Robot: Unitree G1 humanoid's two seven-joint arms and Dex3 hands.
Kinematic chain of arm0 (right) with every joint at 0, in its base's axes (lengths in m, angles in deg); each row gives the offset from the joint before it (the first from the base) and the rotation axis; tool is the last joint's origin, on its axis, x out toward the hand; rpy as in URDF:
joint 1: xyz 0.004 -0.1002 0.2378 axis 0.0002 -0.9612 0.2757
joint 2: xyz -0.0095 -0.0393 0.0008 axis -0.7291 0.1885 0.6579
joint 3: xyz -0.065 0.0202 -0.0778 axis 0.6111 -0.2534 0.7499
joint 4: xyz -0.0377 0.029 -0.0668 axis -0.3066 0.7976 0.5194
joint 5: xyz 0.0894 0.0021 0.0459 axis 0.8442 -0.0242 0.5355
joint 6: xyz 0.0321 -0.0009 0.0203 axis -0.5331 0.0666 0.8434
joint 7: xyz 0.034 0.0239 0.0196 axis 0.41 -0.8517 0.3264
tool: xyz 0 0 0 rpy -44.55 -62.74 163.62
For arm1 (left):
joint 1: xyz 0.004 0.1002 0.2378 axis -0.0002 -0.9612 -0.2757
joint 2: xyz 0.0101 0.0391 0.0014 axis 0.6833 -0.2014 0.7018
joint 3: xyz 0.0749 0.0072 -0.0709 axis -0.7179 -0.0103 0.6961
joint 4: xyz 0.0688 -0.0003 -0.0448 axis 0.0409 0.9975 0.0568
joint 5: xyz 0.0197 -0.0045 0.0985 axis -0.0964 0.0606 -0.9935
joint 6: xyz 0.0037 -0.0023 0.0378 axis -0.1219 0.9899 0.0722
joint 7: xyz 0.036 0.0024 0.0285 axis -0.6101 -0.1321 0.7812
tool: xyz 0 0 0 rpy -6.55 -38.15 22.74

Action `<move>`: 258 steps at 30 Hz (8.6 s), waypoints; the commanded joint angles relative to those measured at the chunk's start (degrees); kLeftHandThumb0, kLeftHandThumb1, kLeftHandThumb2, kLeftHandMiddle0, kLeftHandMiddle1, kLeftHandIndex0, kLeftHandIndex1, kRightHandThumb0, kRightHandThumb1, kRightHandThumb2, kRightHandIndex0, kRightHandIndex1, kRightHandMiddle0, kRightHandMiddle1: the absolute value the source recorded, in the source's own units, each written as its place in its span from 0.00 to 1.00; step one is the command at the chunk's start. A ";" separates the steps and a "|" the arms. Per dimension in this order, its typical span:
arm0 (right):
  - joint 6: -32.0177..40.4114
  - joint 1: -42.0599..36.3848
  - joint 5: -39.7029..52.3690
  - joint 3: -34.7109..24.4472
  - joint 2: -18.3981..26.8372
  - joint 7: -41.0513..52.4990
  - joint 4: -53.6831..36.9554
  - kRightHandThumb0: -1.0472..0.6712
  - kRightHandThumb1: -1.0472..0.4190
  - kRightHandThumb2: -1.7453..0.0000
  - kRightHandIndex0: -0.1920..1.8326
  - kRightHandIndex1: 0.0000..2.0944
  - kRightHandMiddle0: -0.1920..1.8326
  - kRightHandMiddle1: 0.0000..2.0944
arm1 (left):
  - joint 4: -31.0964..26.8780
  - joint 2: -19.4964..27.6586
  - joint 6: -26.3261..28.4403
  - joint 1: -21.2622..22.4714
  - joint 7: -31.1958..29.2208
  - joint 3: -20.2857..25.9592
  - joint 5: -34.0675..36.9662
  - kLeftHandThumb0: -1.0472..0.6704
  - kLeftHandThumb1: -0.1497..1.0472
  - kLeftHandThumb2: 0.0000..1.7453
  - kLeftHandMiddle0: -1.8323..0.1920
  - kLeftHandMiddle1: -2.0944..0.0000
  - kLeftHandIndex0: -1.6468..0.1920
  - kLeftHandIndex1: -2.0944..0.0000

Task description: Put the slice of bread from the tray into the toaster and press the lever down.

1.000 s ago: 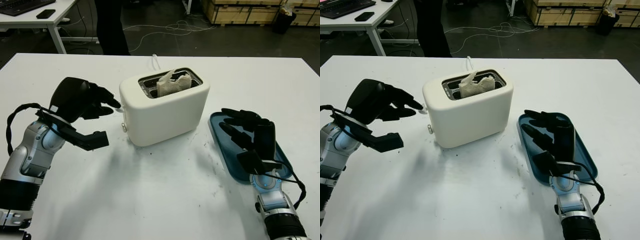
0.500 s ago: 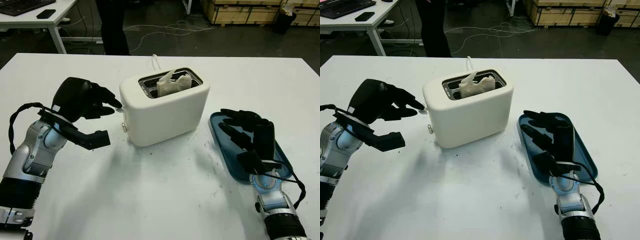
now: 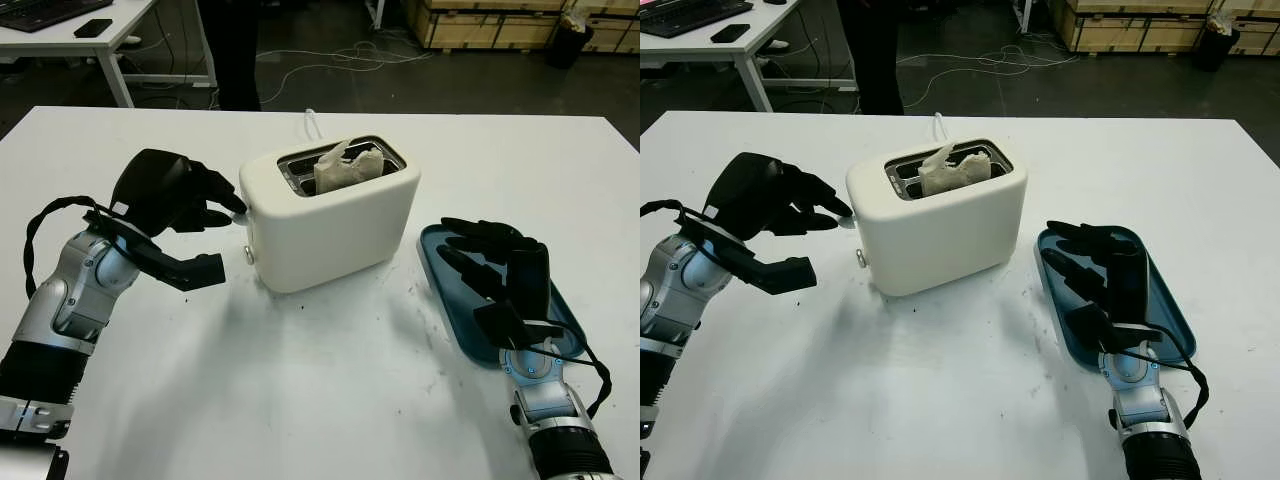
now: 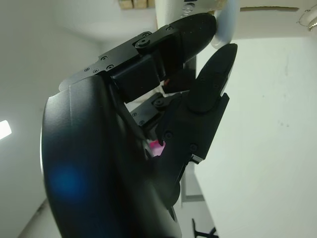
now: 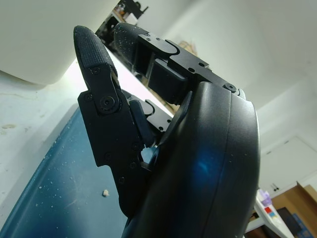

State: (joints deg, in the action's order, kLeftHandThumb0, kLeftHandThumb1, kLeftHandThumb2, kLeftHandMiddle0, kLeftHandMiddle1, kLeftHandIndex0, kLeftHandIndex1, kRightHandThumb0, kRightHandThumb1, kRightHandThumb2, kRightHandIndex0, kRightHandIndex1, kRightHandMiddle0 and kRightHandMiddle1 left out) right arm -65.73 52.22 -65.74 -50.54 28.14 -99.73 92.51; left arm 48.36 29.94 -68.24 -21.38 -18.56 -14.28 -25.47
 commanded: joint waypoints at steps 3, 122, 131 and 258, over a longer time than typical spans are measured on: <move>-1.62 0.20 0.64 -0.20 -0.01 0.07 0.38 0.24 0.17 1.00 0.68 0.07 0.66 0.00 | 0.44 2.38 -0.48 1.62 -3.41 -0.97 -0.04 0.46 0.71 0.00 0.27 0.64 0.13 0.99; -2.33 0.61 0.47 -0.56 0.02 -0.34 0.82 0.23 0.17 1.00 0.71 0.03 0.66 0.00 | 13.93 -8.62 10.37 0.34 -4.85 -16.88 1.34 0.54 0.75 0.00 0.31 0.63 0.18 0.99; -2.35 0.46 0.53 -0.55 0.00 -0.25 0.55 0.24 0.17 1.00 0.71 0.03 0.66 0.00 | 14.78 -9.16 9.34 0.52 -3.98 -17.24 1.16 0.54 0.74 0.00 0.31 0.67 0.19 1.00; -3.71 1.02 0.14 0.16 0.99 0.42 3.22 0.25 0.17 1.00 0.72 0.03 0.66 0.00 | -18.08 -6.11 34.58 -12.29 -0.68 -8.36 -11.05 0.47 0.80 0.00 0.38 0.59 0.20 0.99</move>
State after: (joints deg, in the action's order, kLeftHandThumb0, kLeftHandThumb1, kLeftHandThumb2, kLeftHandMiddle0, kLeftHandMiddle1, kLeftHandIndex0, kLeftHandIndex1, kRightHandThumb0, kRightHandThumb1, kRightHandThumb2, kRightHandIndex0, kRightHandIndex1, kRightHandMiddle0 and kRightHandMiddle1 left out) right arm -68.42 52.36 -65.94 -50.47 29.11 -99.47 95.78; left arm 30.93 23.29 -34.43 -33.62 -18.27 -23.43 -35.34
